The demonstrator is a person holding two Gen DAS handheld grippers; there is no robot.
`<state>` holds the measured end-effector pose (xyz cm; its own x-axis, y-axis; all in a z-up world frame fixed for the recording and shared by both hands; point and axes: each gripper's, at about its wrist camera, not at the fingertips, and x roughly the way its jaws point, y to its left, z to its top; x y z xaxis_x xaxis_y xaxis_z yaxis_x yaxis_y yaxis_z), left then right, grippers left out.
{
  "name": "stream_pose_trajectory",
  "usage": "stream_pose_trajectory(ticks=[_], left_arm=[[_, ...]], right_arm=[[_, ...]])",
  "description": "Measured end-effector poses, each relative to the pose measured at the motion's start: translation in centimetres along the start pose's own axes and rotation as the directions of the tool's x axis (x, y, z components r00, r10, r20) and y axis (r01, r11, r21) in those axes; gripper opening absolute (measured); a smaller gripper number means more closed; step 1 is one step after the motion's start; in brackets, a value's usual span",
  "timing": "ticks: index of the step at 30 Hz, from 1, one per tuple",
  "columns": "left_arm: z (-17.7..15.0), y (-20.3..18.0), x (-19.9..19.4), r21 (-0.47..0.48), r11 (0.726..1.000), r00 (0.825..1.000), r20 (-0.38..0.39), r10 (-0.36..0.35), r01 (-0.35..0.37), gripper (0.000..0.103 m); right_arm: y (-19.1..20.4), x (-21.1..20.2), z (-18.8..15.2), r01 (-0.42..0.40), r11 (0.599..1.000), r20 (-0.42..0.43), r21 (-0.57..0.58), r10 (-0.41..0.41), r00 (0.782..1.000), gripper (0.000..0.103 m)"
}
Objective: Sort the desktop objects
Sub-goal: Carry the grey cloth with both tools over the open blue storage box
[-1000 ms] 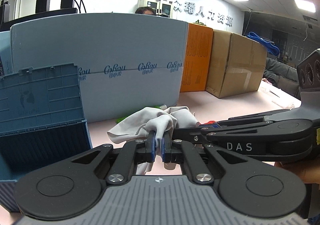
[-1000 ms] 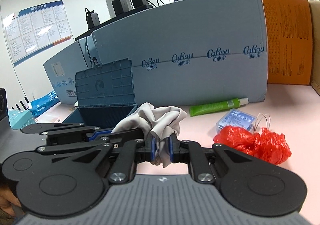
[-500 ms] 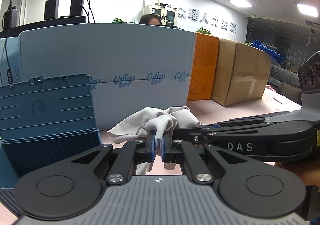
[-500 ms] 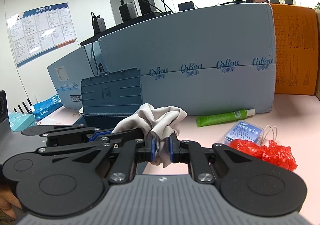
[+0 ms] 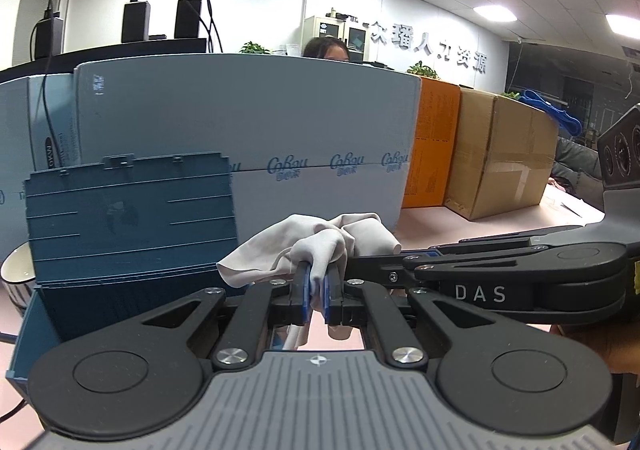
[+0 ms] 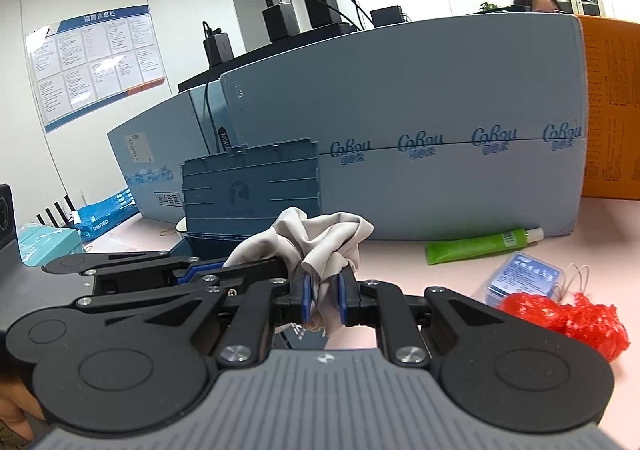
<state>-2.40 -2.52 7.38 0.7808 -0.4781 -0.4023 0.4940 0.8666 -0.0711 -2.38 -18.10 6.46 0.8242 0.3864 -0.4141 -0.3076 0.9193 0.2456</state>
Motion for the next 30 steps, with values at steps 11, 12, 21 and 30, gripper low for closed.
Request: stream_pose_trajectory(ticks=[11, 12, 21, 30], left_arm=[[-0.1, 2.7, -1.2, -0.016, 0.999, 0.999, 0.011, 0.030, -0.030, 0.003], [-0.2, 3.0, -1.4, -0.018, 0.999, 0.999, 0.012, 0.034, -0.033, 0.003], [-0.8, 5.4, -2.9, -0.032, 0.997, 0.998, 0.021, 0.064, -0.063, 0.003], [-1.2, 6.8, -3.2, -0.041, 0.995, 0.995, 0.020, 0.096, -0.095, 0.003]], right_arm=[[2.6, 1.6, 0.3, -0.023, 1.000, 0.000, -0.006, 0.023, 1.000, 0.016], [2.9, 1.8, 0.3, -0.026, 1.000, 0.000, -0.007, 0.026, 1.000, 0.016], [5.2, 3.3, 0.1, -0.045, 0.999, 0.008, -0.012, 0.045, 0.999, 0.016], [6.2, 4.7, 0.2, -0.072, 0.997, 0.002, -0.027, 0.072, 0.997, 0.016]])
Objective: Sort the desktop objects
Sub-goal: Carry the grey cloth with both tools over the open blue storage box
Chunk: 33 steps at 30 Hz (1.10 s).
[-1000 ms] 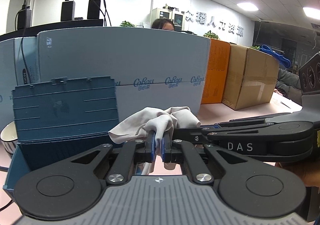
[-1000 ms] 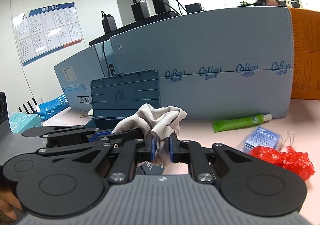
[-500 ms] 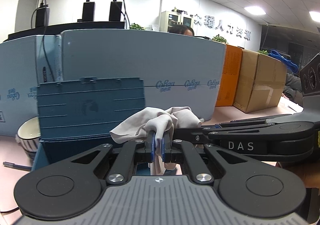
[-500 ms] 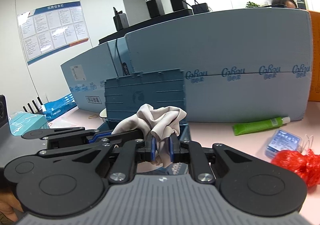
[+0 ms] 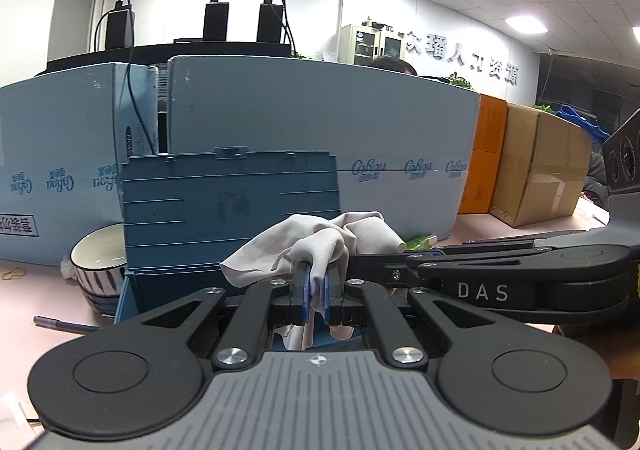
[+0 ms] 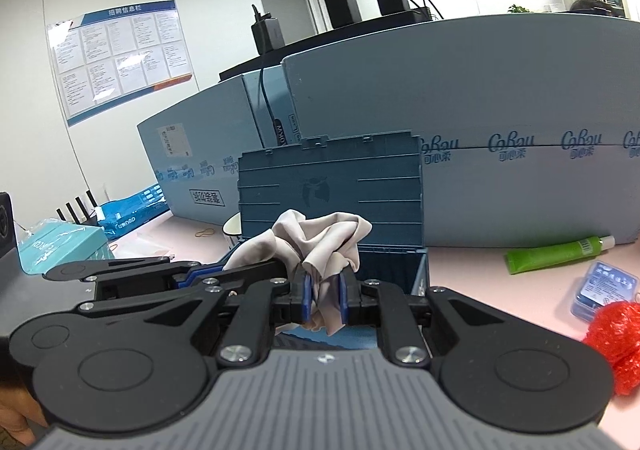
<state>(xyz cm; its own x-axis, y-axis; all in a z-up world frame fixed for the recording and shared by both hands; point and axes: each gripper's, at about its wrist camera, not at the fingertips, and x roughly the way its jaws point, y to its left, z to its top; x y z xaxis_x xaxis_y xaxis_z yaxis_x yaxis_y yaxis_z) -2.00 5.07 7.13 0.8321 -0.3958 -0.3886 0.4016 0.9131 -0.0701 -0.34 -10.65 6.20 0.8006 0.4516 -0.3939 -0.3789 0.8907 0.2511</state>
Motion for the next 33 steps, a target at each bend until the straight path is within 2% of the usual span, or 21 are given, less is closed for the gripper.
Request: stream_pose_trajectory(ticks=[10, 18, 33], left_arm=[[-0.3, 0.8, 0.7, -0.014, 0.999, 0.999, -0.015, 0.039, -0.039, 0.003], [-0.8, 1.4, 1.6, -0.022, 0.998, 0.997, -0.042, 0.060, -0.061, 0.003], [-1.5, 2.2, 3.3, -0.029, 0.997, 0.994, -0.086, 0.069, -0.072, 0.003]], right_arm=[[-0.2, 1.5, 0.0, -0.034, 0.999, -0.022, -0.021, 0.033, 0.999, 0.017], [-0.7, 2.5, -0.5, -0.054, 0.999, -0.048, 0.005, 0.054, 0.997, 0.017], [-1.4, 3.7, -1.2, -0.052, 0.998, -0.083, 0.039, 0.055, 0.995, 0.017]])
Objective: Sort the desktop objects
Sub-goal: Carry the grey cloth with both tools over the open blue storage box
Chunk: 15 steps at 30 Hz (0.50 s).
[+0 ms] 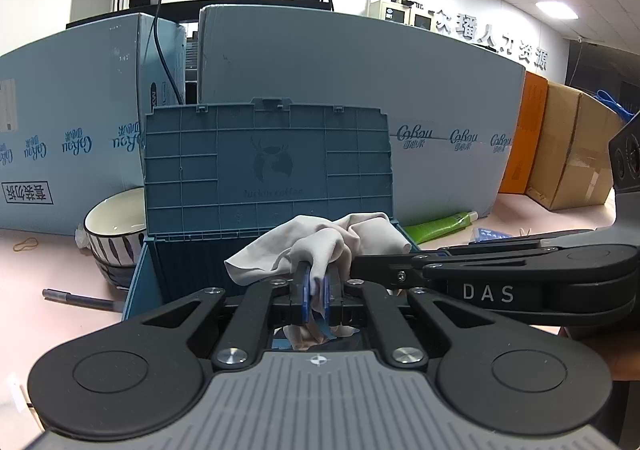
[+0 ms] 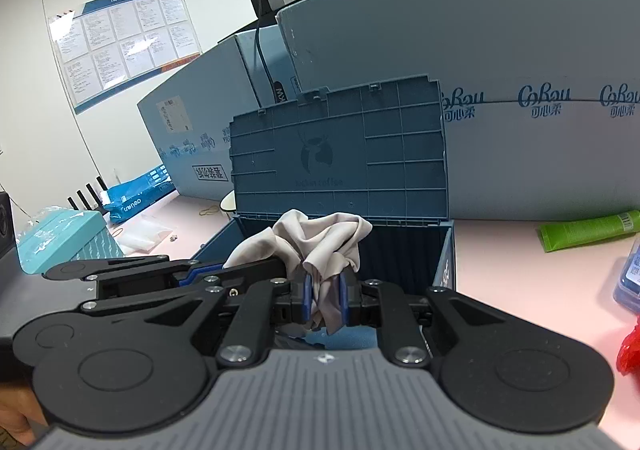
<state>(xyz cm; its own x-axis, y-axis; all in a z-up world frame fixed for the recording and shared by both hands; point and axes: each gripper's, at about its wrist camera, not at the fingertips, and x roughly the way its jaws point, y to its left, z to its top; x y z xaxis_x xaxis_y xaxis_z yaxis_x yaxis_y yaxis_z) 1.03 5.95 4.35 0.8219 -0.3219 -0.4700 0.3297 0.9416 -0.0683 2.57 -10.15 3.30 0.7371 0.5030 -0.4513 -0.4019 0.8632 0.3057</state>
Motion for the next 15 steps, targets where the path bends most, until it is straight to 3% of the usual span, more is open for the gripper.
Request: stream_pose_trajectory(ticks=[15], left_arm=[[-0.5, 0.7, 1.4, 0.003, 1.000, 0.999, -0.041, 0.024, -0.024, 0.003]], right_arm=[[-0.4, 1.5, -0.4, 0.011, 1.000, -0.022, 0.002, -0.011, 1.000, 0.018]])
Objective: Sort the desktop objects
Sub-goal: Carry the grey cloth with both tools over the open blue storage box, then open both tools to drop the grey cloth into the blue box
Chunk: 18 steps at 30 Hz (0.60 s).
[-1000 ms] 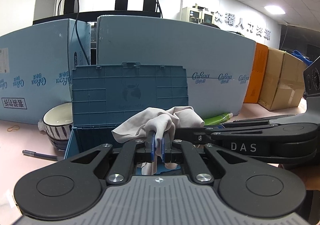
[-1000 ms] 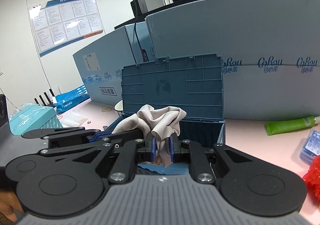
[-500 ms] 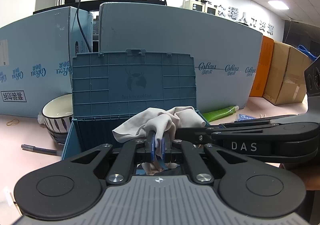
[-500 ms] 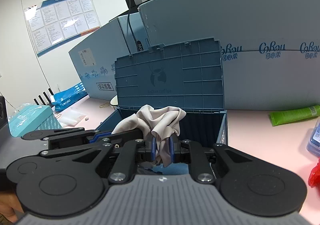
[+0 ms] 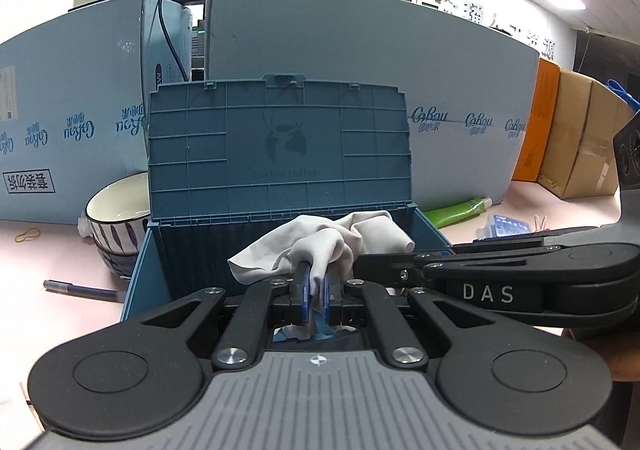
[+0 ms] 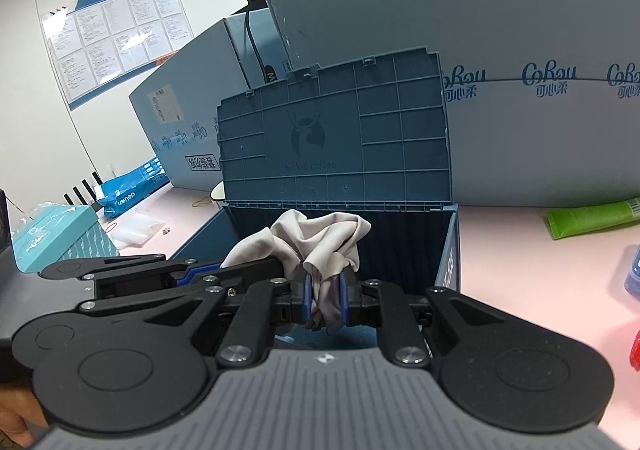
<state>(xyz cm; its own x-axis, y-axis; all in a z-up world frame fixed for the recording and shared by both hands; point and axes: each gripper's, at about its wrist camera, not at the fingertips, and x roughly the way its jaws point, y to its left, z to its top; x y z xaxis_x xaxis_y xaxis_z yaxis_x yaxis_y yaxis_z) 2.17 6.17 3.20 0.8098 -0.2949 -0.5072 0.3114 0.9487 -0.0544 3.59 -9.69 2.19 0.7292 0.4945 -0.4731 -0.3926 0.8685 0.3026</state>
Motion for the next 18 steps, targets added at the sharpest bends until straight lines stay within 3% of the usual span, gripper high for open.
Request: stream_pose_trajectory(ticks=[18], left_arm=[[-0.5, 0.3, 1.0, 0.005, 1.000, 0.999, -0.032, 0.029, -0.029, 0.007]], right_arm=[[0.4, 1.1, 0.1, 0.045, 0.991, -0.033, -0.128, -0.049, 0.998, 0.020]])
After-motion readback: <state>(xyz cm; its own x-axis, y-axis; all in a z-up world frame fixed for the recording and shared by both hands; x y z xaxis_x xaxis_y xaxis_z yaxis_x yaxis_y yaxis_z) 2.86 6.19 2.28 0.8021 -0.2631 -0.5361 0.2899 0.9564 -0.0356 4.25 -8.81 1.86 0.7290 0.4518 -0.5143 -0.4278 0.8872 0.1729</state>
